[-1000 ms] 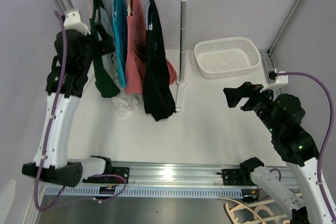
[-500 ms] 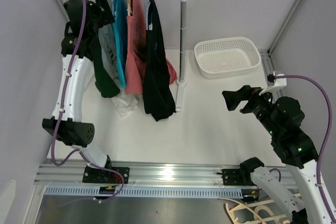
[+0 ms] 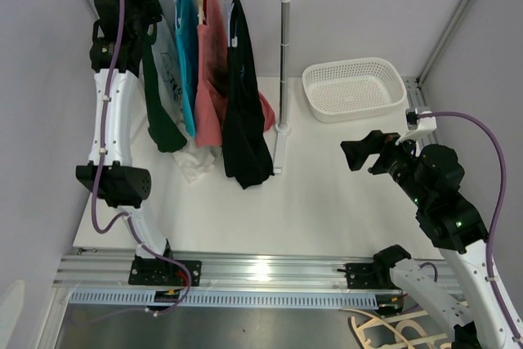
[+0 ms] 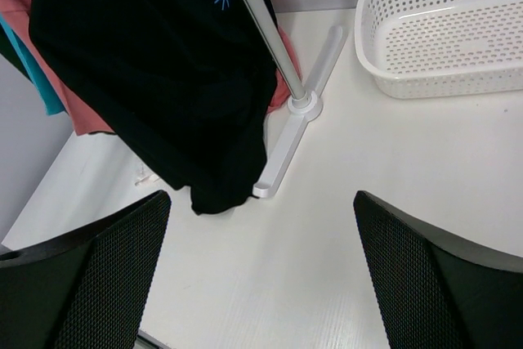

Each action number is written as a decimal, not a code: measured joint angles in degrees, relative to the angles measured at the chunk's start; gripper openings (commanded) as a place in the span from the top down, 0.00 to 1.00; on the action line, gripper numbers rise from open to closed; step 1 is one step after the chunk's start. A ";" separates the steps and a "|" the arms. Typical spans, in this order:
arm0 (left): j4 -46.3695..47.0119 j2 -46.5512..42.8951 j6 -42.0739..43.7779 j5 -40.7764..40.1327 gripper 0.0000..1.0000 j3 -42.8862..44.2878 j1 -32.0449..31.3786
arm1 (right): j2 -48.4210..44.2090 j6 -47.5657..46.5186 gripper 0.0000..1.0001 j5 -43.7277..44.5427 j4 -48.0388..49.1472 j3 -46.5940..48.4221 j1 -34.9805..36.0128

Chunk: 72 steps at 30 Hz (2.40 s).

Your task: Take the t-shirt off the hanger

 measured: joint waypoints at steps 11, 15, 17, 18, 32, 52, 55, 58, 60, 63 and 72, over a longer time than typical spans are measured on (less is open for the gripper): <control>-2.19 6.49 -1.49 3.96 0.92 2.56 2.69 | 0.48 0.00 0.01 -0.15 0.04 -0.13 0.00; -3.10 6.69 -2.36 4.90 0.99 3.82 3.08 | 0.48 0.00 0.01 -0.17 0.13 -0.15 0.00; -3.69 6.69 -2.84 5.20 0.99 4.11 3.34 | 0.50 0.00 0.01 -0.24 0.31 -0.15 0.00; -3.67 6.69 -3.04 5.27 0.99 4.13 3.48 | 0.50 0.00 0.01 -0.24 0.39 -0.15 0.00; 1.14 1.44 -4.37 7.65 0.99 3.67 3.58 | 1.07 -0.24 0.01 -1.44 0.81 -1.70 0.00; -1.86 -37.20 -12.04 -5.55 0.99 -34.82 -4.92 | 3.48 -1.66 0.01 -19.19 9.38 -3.72 1.01; -1.95 -42.84 -13.35 -10.75 0.99 -43.23 -10.97 | 3.58 -1.68 0.01 -22.27 13.46 -5.60 5.18; -3.80 -48.04 -16.17 -14.14 0.99 -51.10 -15.10 | 5.40 -2.03 0.00 -22.12 16.17 -6.32 12.15; -6.62 -49.05 -18.45 -16.17 0.99 -52.09 -17.05 | 7.98 -2.91 0.00 -19.28 18.36 -6.29 19.21; -11.10 -48.70 -22.49 -21.38 0.99 -51.49 -19.39 | 13.55 -4.96 0.01 -13.16 20.72 -5.57 31.26; -35.45 -39.78 -40.39 -33.14 0.99 -39.36 -24.50 | 30.10 -7.58 0.01 -3.76 31.08 -4.20 43.21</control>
